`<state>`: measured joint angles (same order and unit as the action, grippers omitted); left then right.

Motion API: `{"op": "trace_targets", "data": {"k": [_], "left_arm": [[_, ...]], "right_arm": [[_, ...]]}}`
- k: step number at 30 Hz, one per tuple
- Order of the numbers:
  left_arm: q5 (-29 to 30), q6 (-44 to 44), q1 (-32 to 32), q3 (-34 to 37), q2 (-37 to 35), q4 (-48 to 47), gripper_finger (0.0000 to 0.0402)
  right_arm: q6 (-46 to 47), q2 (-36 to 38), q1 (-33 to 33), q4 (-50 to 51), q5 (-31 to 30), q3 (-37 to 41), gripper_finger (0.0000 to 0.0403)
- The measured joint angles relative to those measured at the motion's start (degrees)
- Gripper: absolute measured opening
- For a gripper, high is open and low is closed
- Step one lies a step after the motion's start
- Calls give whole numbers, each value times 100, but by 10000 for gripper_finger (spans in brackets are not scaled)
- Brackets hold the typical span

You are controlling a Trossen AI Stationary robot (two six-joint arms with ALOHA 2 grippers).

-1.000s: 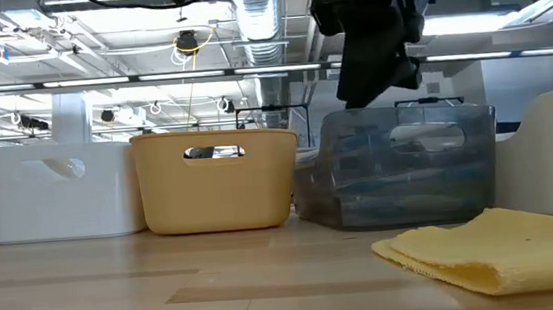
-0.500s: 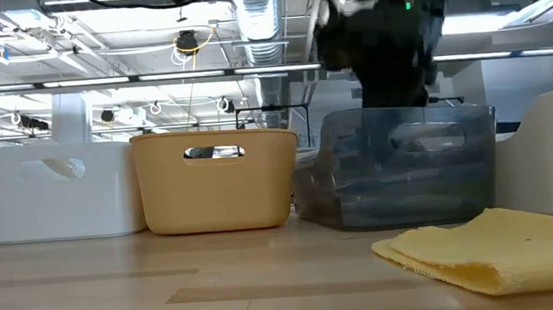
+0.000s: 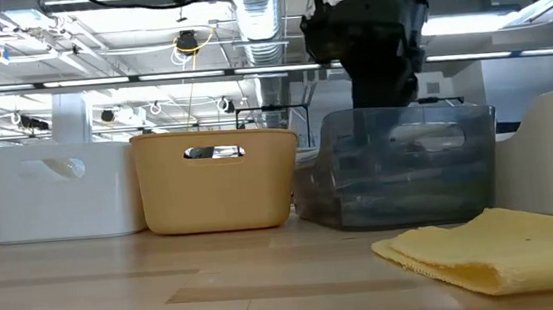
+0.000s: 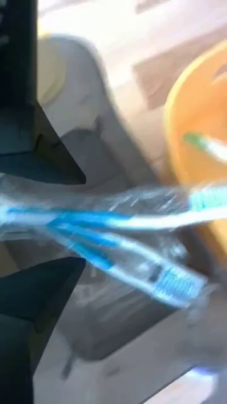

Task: Pick & Place Toothbrushes
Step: Put the blue toothbrush into the black bin

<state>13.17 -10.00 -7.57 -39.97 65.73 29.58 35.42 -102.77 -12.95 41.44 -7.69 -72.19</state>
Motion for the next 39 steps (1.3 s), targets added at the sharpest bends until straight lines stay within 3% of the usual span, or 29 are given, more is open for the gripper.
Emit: {"op": "trace_targets", "data": {"k": [15,21,25,33,39], "left_arm": [[0,0,-24,0,0,3,236],[0,0,-26,0,0,3,236],[0,0,-26,0,0,-2,236],[2,0,-26,0,0,-4,236],[0,-3,-70,0,0,26,236]], "right_arm": [[163,8,-15,27,12,3,15],[487,10,-15,115,13,-183,35],[785,10,-58,428,-58,-441,15],[1825,15,-286,1314,-1018,-716,17],[2103,14,-306,1539,-1044,-714,10]]}}
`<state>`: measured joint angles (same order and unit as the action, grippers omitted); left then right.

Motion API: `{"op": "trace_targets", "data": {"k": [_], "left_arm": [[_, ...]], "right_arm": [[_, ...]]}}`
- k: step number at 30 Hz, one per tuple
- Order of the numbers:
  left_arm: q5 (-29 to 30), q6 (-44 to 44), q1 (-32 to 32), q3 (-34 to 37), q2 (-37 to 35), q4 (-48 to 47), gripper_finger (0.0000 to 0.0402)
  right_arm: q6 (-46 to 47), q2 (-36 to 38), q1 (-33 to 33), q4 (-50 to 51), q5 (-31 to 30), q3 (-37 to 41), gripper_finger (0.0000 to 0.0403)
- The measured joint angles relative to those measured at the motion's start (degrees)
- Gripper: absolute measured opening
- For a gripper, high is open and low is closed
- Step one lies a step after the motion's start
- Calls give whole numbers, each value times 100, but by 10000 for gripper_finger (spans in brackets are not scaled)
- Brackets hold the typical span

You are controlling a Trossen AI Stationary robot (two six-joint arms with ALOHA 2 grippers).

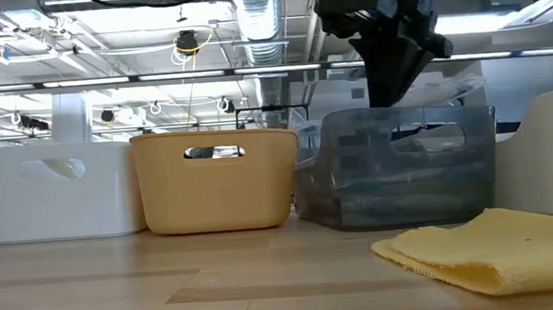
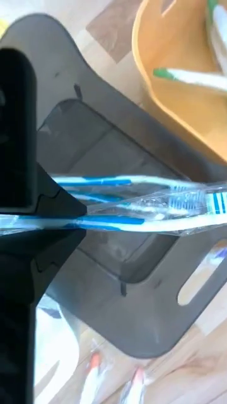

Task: Pick & Place Toothbrushes
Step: Put the blue toothbrush into the black bin, then adjust the right white bin

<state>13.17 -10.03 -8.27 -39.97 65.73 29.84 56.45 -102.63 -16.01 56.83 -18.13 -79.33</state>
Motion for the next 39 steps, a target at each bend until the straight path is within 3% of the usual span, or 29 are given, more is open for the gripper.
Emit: {"op": "trace_targets", "data": {"k": [13,19,27,32,39], "left_arm": [[2,-16,2,0,0,59,236],[2,-19,4,0,0,71,236],[2,-19,4,0,0,105,236],[3,-19,4,0,0,109,236],[2,-19,4,0,0,110,236]], "right_arm": [[57,-77,103,-540,-124,165,10],[171,-79,68,-486,-124,188,28],[190,-391,66,-457,35,186,20],[208,-676,154,-480,196,184,76],[-183,-531,192,-495,313,194,168]]}}
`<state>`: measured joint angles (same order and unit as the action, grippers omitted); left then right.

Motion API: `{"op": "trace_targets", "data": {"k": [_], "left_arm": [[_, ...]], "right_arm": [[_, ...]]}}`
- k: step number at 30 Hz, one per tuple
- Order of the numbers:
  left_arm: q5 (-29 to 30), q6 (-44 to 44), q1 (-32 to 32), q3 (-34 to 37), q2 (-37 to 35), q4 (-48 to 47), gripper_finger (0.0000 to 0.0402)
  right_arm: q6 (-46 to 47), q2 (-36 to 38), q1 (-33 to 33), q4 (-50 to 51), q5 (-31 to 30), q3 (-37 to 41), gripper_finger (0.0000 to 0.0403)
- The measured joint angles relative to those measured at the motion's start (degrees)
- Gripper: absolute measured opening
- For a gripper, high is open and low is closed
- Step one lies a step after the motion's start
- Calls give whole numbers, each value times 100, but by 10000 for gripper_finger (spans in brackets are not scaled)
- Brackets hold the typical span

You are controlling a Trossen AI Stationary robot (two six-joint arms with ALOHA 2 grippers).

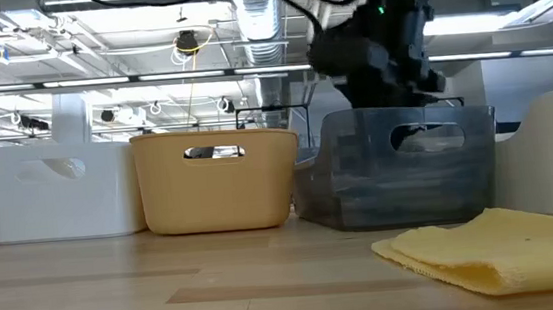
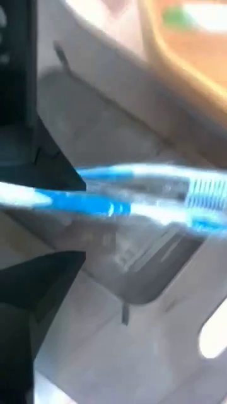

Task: Pick & Place Toothbrushes
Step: Adjust the right white bin

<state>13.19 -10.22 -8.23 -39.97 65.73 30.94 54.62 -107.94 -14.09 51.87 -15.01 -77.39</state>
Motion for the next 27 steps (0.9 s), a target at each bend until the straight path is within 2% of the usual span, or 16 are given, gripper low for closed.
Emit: {"op": "trace_targets", "data": {"k": [5,10,15,16,18,21,24,27], "left_arm": [[0,0,-1,0,0,1,236],[0,0,-2,0,0,-4,236],[1,-46,-1,0,0,4,236],[1,-46,-1,0,0,4,236],[0,-50,0,0,0,3,236],[0,-143,0,0,0,2,236],[1,-146,-1,0,0,1,236],[1,-146,-1,0,0,-6,236]], "right_arm": [[-462,144,0,12,-11,-196,220],[-1255,240,-18,410,25,-605,236],[-1918,237,-150,1905,-329,-1131,234],[-1819,246,-139,2289,-444,-1191,233],[-1238,243,-149,2919,-848,-1231,231],[-429,417,-375,3781,-1820,-1200,230],[8,813,-860,3694,-2666,-947,230],[-192,1451,-1389,3126,-3277,-619,230]]}}
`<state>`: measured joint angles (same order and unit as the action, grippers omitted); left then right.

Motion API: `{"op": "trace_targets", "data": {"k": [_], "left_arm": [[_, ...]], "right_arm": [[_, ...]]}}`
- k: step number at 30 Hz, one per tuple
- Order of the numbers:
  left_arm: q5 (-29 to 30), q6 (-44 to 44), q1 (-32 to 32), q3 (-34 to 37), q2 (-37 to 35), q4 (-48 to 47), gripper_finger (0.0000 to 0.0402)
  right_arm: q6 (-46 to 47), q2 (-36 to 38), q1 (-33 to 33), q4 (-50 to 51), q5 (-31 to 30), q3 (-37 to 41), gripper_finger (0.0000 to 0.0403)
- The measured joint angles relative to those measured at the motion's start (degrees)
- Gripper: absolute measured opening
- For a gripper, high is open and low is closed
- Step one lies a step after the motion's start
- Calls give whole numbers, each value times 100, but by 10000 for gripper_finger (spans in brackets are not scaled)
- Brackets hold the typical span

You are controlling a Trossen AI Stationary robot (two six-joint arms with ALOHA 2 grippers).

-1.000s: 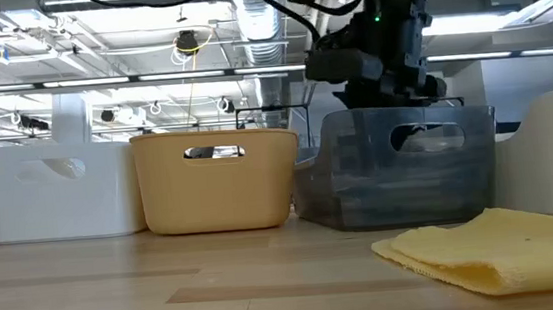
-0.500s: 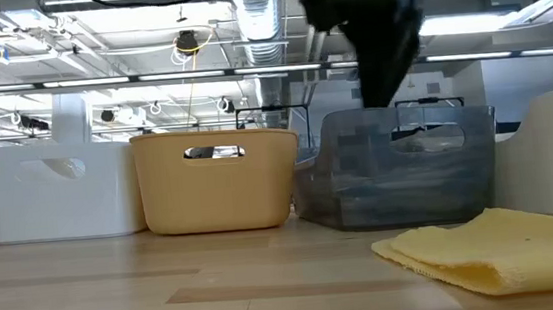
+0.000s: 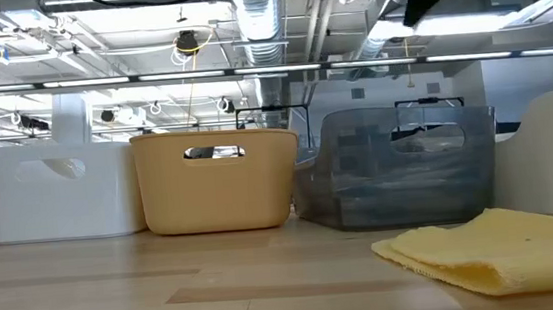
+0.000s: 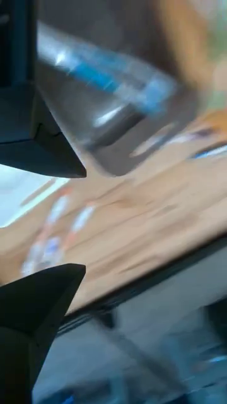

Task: Pick & Place Toothbrushes
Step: Adjust the right white bin

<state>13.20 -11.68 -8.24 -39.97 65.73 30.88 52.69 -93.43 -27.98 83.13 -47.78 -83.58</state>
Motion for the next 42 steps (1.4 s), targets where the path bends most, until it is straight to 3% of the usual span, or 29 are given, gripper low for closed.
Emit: {"op": "trace_targets", "data": {"k": [6,10,14,18,23,28,35,42], "left_arm": [[-1,57,-3,0,0,-5,236],[0,434,-74,0,0,-2,236],[-1,509,-249,0,0,-1,236],[-6,393,-372,0,0,1,236],[2,168,-361,0,0,14,236],[-1,164,-358,0,0,17,236],[-1,164,-358,0,0,21,236],[-1,164,-358,0,0,21,236]], "right_arm": [[-860,1188,-822,-1517,-255,1021,230],[-1965,1787,-1081,-3145,-213,1881,230],[-3050,2127,-1114,-4612,561,2585,230],[-3640,2102,-1096,-5405,1549,2959,230],[-3007,1806,-1101,-6088,1855,3073,230],[-2294,1382,-1133,-6142,2601,3078,230],[-2152,679,-1062,-6756,2980,3078,230],[-1573,279,-836,-7017,4992,3072,230]]}}
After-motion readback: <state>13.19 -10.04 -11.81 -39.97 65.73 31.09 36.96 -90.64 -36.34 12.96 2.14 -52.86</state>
